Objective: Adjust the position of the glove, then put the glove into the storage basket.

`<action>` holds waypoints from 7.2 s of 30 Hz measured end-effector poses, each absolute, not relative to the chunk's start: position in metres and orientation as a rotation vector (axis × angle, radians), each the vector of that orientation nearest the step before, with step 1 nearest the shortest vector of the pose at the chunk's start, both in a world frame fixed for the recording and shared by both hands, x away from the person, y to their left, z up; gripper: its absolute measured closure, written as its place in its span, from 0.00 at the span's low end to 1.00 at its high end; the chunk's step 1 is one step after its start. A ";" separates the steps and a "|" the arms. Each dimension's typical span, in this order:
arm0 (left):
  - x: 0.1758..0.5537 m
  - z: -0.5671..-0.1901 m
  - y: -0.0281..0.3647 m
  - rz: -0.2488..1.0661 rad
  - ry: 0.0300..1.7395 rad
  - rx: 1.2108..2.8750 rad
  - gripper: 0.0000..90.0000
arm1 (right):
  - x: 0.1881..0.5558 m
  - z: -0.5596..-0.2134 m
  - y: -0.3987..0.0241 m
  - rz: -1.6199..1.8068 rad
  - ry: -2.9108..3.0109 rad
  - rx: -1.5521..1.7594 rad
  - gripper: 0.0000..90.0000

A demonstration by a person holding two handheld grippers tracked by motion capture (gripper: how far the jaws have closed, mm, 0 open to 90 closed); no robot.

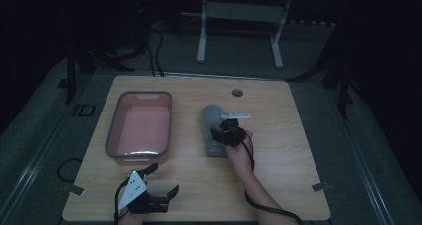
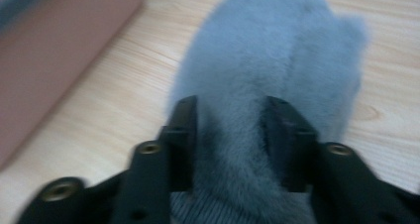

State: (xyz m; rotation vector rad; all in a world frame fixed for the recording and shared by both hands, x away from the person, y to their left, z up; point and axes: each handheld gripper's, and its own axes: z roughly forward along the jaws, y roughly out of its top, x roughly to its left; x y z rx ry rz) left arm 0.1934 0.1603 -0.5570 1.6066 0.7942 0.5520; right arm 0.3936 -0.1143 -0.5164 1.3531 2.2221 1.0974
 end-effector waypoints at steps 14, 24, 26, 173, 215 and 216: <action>0.224 -0.504 0.108 0.476 0.759 1.713 0.02 | 0.386 -0.477 -0.196 1.218 2.248 1.148 0.17; 0.288 -0.481 0.073 0.450 0.798 1.793 0.02 | 0.394 -0.472 -0.213 1.227 2.305 1.144 0.15; 0.306 -0.480 0.069 0.436 0.831 1.830 0.02 | 0.398 -0.475 -0.204 1.204 2.356 1.097 0.12; 0.410 -0.507 0.254 0.173 1.544 2.016 0.54 | 0.444 -0.498 0.088 0.860 2.747 0.933 0.68; 0.310 -0.469 0.251 0.331 1.211 1.852 0.16 | 0.419 -0.463 0.023 1.158 2.754 0.661 0.20; 0.307 -0.470 0.251 0.332 1.206 1.847 0.16 | 0.418 -0.464 0.022 1.164 2.757 0.654 0.20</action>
